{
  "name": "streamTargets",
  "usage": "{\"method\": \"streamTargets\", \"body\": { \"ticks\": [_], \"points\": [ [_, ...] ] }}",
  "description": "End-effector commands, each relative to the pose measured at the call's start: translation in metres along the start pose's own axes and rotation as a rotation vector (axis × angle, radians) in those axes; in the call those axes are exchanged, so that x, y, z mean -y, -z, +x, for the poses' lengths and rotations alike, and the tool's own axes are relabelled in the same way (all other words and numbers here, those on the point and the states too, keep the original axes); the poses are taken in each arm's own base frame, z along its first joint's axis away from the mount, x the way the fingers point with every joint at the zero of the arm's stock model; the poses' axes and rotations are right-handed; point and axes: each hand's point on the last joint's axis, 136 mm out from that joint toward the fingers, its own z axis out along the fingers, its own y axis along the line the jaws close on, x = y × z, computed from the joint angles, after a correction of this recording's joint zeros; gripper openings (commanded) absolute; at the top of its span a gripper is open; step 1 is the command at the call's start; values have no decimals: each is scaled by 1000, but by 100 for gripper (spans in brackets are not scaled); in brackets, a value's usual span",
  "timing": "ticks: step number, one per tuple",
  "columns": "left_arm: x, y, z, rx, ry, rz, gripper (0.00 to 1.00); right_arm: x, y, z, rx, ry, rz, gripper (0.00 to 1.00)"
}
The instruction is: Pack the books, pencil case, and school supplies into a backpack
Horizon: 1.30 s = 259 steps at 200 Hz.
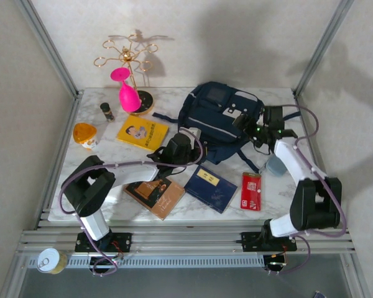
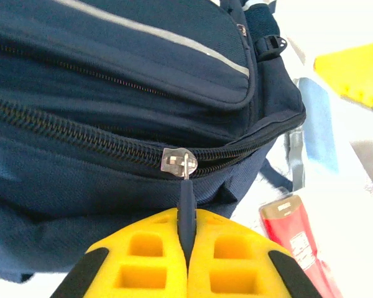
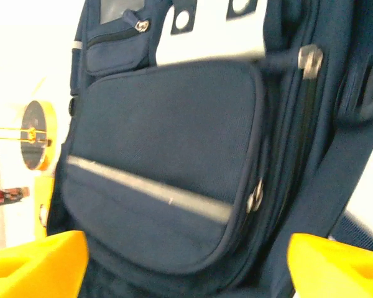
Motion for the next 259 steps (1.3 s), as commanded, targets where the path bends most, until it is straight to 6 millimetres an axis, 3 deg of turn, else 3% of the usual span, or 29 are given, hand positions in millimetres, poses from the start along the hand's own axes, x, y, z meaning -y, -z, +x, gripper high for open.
{"method": "streamTargets", "body": {
  "ticks": [1, 26, 48, 70, 91, 115, 141, 163, 175, 211, 237, 259],
  "points": [
    [41, -1, -23, 61, -7, 120, 0, 9, 4, 49, -70, -153, 3, 94],
    [45, -4, -16, 45, -12, 131, 0, -8, -5, 73, -103, -303, -83, 99],
    [53, -5, -10, 25, -30, 138, 0, -31, -18, 76, -96, -392, -146, 99],
    [63, -4, -4, 14, -52, 155, 0, -29, -37, 75, -56, -463, -107, 96],
    [66, -3, -2, 7, -61, 153, 0, -38, -54, 63, -4, -387, -83, 82],
    [61, 3, -3, 12, -57, 127, 0, -54, -75, 59, -35, -230, -42, 49],
    [51, 19, 0, 11, -56, 86, 0, -69, -76, 65, -53, -51, -53, 23],
    [40, 41, 6, 8, -37, 52, 0, -45, -56, 54, -16, 67, 71, 8],
    [25, 52, 5, 23, -16, -5, 0, -33, -40, 42, -3, 73, 43, 3],
    [-39, 65, -8, 32, 32, -194, 0, 7, -9, 12, -34, 129, 30, 0],
    [-88, 63, -16, 17, 66, -313, 0, 41, 3, -26, 0, 91, 86, 0],
    [-94, 49, -26, 30, 75, -277, 0, 29, -3, -31, 10, 82, 41, 3]
  ]
}}
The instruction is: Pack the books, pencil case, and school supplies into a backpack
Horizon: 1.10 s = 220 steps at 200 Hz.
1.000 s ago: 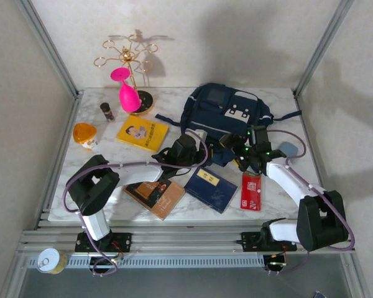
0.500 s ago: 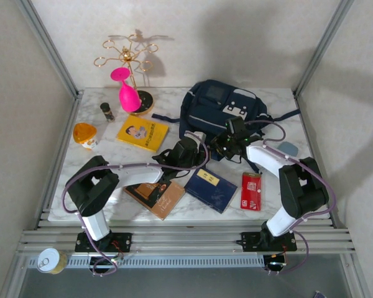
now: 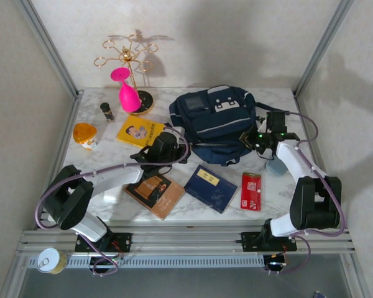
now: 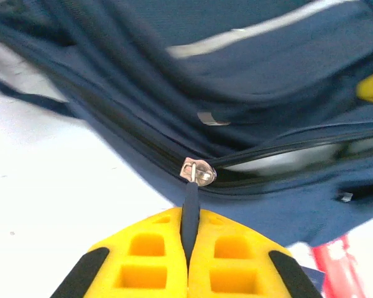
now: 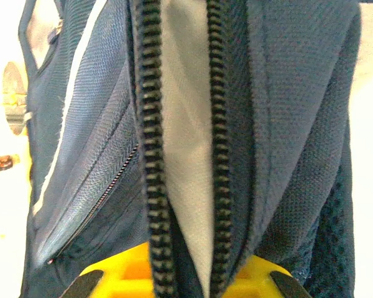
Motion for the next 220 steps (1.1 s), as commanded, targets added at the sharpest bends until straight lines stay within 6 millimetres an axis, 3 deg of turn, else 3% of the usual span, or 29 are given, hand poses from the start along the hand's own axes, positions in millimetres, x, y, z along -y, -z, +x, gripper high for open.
{"method": "streamTargets", "body": {
  "ticks": [1, 13, 29, 38, 48, 65, 80, 97, 124, 153, 164, 180, 220],
  "points": [
    [-34, -8, -18, 38, 22, -103, 0, -4, 8, -41, 134, 96, 28, 3],
    [-30, -18, -22, 44, 6, -79, 0, -10, 4, -37, 127, 105, 18, 15],
    [-33, -30, -28, 39, 27, -105, 0, -3, 6, -36, 142, 100, 64, 33],
    [-27, -32, -31, 37, 36, -80, 0, 2, 9, -33, 143, 95, 96, 49],
    [-15, -32, -32, 44, 37, -27, 0, 1, 11, -22, 124, 107, 108, 67],
    [-13, -33, -31, 63, 54, -7, 0, 4, 6, 5, 78, 124, 162, 81],
    [-10, -36, -30, 48, 56, 8, 0, 0, 1, 28, 41, 141, 168, 84],
    [-2, -36, -29, 40, 57, 43, 0, -30, -3, 42, 54, 314, 203, 89],
    [2, -34, -31, 44, 41, 59, 0, -84, -23, 65, -23, 604, 10, 85],
    [6, -33, -32, 45, 43, 77, 0, -118, -33, 73, 12, 889, -119, 83],
    [5, -33, -32, 40, 39, 71, 0, -131, -34, 86, 12, 1002, -196, 84],
    [4, -31, -31, 38, 34, 63, 0, -135, -39, 101, 17, 1116, -275, 85],
    [4, -32, -32, 39, 30, 67, 0, -120, -68, 115, -41, 1228, -302, 80]
  ]
}}
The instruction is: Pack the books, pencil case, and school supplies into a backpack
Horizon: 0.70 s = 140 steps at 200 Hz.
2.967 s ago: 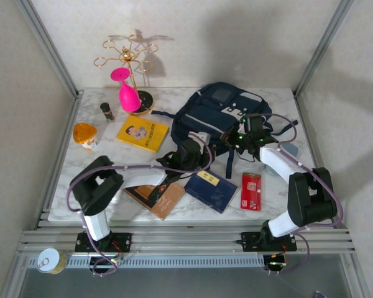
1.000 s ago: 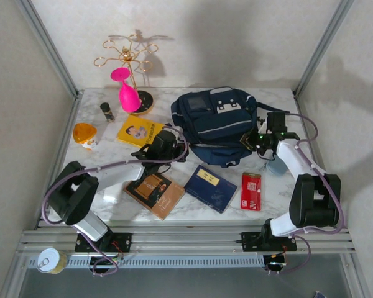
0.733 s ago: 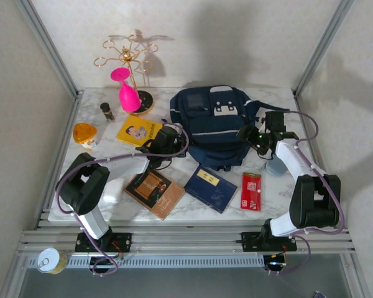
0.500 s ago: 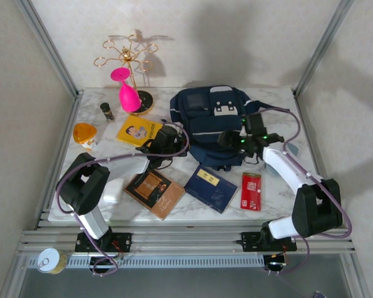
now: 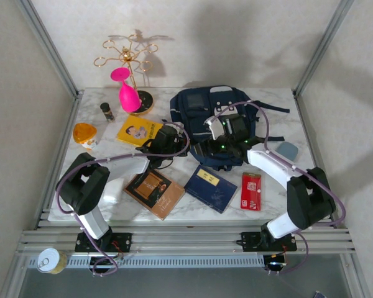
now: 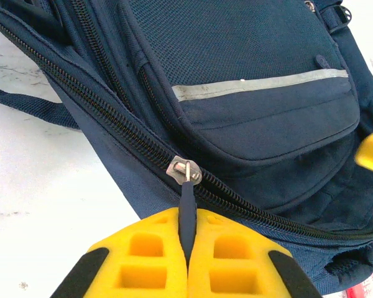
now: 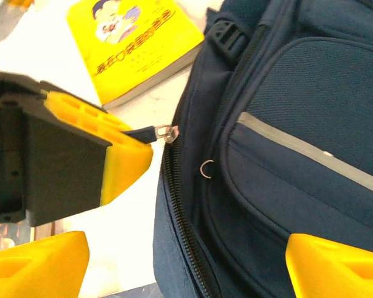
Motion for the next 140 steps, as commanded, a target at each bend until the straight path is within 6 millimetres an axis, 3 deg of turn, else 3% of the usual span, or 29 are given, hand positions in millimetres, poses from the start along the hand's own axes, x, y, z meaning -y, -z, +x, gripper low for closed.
{"method": "streamTargets", "body": {
  "ticks": [1, 38, 73, 90, 98, 140],
  "points": [
    [24, 6, -23, 60, -17, 80, 0, -3, -18, 8, 7, 141, -55, 80],
    [24, 7, -26, 71, -21, 74, 0, 7, -42, 16, -11, 194, -34, 66],
    [17, 7, -30, 80, -28, 45, 0, 20, -50, 24, -46, 219, 18, 26],
    [-3, 8, -40, 105, -23, -27, 0, 18, -44, 21, -33, 229, 19, 8],
    [-21, 9, -48, 126, 2, -90, 0, 17, -40, 19, -22, 233, 26, 4],
    [-81, 2, -88, 173, 99, -164, 0, 15, -27, 22, 5, 253, 46, 0]
  ]
}}
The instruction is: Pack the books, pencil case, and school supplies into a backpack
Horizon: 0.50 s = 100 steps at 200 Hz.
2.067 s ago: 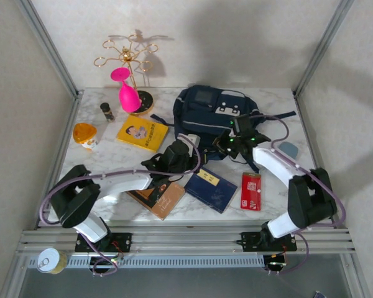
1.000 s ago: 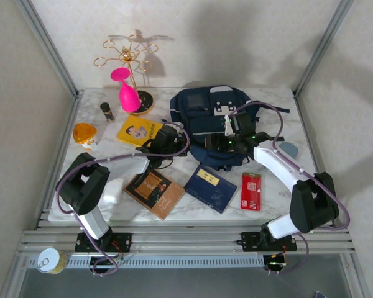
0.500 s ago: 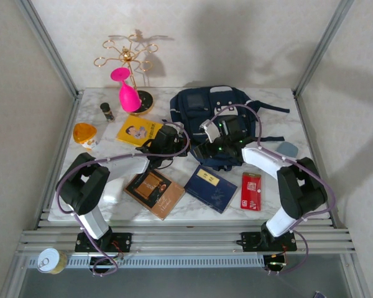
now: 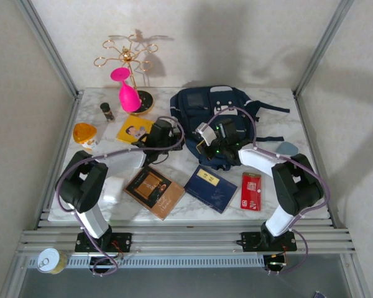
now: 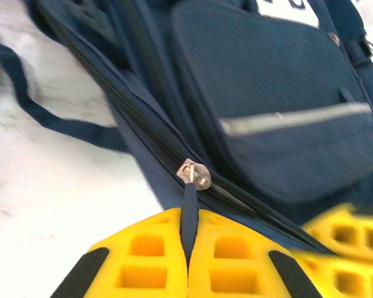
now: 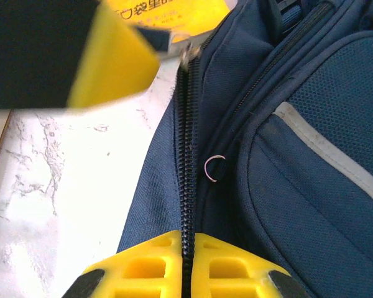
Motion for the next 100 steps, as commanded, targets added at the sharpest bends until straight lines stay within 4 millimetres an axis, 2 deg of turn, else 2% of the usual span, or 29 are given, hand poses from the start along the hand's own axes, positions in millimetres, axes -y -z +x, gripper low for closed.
{"method": "streamTargets", "body": {
  "ticks": [1, 33, 62, 70, 78, 82, 90, 100],
  "points": [
    [-43, -3, -55, 131, 59, -97, 0, 8, 12, 5, -7, 16, 57, 0],
    [-33, -19, -50, 79, 68, -18, 0, 5, 9, -4, 1, 5, 31, 0],
    [-30, -10, -47, 96, 78, 6, 0, 1, 9, -20, 54, -19, 9, 0],
    [-28, -8, -47, 91, 73, 14, 0, 1, 7, -23, 57, -23, 14, 3],
    [-25, -7, -46, 79, 67, 19, 0, -1, 6, -26, 58, -28, 12, 13],
    [-24, -6, -46, 70, 63, 23, 5, -1, 6, -27, 56, -34, 10, 21],
    [-22, 0, -45, 61, 60, 24, 17, -2, 8, -32, 60, -45, 13, 25],
    [-20, 11, -44, 65, 73, 31, 37, -4, 15, -40, 79, -66, 10, 30]
  ]
}}
